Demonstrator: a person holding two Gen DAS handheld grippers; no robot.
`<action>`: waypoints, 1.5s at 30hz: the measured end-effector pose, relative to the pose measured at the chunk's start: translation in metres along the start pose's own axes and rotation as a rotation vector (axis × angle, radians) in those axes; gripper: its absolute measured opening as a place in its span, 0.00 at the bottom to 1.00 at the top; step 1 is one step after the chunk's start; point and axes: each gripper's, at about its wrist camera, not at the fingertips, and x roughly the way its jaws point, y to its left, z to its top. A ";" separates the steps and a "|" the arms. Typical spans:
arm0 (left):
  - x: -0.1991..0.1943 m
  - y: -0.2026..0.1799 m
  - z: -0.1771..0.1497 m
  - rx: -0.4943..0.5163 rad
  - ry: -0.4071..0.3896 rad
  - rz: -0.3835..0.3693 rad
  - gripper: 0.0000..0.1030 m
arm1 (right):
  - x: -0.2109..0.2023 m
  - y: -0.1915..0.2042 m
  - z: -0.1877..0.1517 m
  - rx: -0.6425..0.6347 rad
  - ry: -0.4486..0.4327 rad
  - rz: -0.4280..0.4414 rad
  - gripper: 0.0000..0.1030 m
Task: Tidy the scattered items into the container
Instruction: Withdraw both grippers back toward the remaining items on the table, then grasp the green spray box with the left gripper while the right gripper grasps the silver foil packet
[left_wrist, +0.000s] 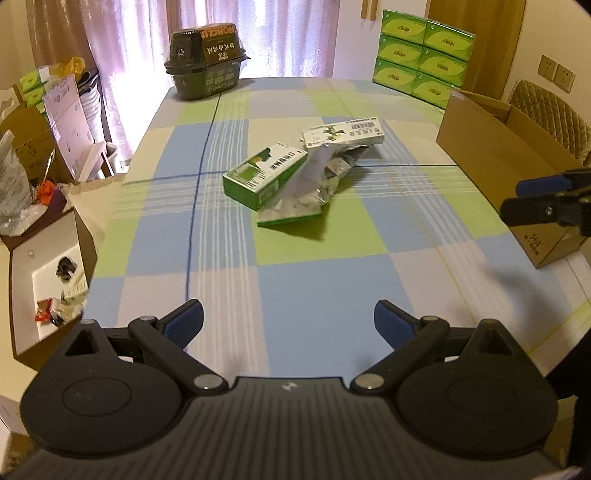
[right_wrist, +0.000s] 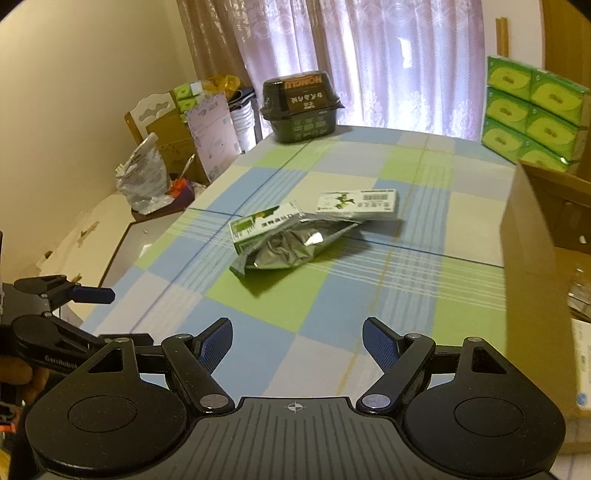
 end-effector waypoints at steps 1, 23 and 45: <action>0.002 0.003 0.003 0.004 -0.002 0.004 0.94 | 0.006 0.001 0.004 0.009 0.001 0.006 0.81; 0.088 0.059 0.089 0.286 -0.030 -0.027 0.94 | 0.142 -0.016 0.071 0.236 0.077 0.071 1.00; 0.162 0.066 0.135 0.569 0.039 -0.113 0.94 | 0.216 -0.035 0.075 0.456 0.139 -0.033 1.00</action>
